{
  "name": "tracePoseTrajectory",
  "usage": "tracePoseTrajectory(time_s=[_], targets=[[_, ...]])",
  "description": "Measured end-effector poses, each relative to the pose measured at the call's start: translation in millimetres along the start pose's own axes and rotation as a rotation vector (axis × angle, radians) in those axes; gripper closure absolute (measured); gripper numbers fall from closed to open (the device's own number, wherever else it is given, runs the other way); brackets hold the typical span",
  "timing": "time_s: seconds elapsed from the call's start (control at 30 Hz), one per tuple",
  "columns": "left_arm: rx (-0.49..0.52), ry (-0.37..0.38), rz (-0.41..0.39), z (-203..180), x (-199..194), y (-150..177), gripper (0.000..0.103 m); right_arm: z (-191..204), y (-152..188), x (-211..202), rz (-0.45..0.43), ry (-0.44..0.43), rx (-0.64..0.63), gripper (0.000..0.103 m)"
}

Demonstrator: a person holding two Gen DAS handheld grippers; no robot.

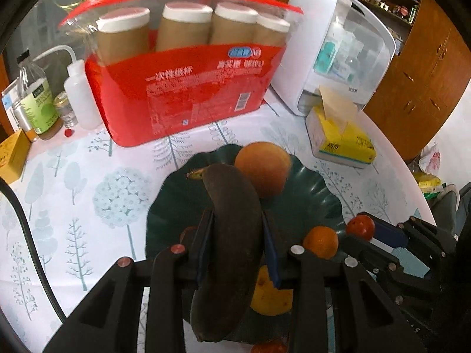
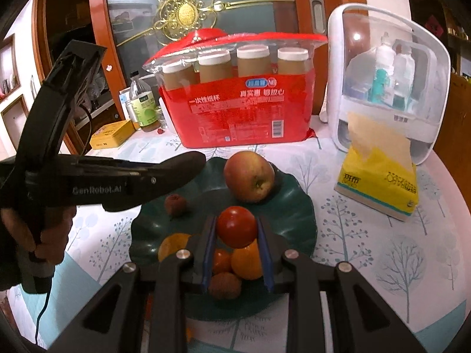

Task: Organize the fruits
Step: 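Carry the banana and tomato onto the green plate and open both grippers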

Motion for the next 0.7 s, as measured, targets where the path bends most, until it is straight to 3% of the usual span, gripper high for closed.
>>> tracePoseTrajectory(time_s=[0.2, 0.33, 0.47, 0.7], targets=[[-0.014, 0.001, 0.011, 1.0, 7.3, 7.6, 0.072, 1.8, 6.8, 14.4, 0.035, -0.008, 0.011, 0.076], [-0.031, -0.001, 0.026, 3.0, 4.6, 6.2, 0.047, 4.9, 9.7, 19.7, 0.053, -0.014, 0.008, 0.075], [-0.045, -0.013, 0.035, 6.5, -3.5, 7.4, 0.036, 4.6, 9.4, 19.6, 0.058, 0.006, 0.016, 0.058], [-0.094, -0.035, 0.061, 11.9, -28.4, 17.4, 0.030, 3.4, 0.8, 0.9, 0.039, 0.004, 0.051, 0.056]])
Point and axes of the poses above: each gripper's, at about its wrist camera, not at the fingertips, and x roughly the way its jaws point, z to its left, y to its underside, the point moved 3 cm from there along x, roughly the way its jaws point, and after that the axes turned 13 degrees about -z, right-handed, at the moved point
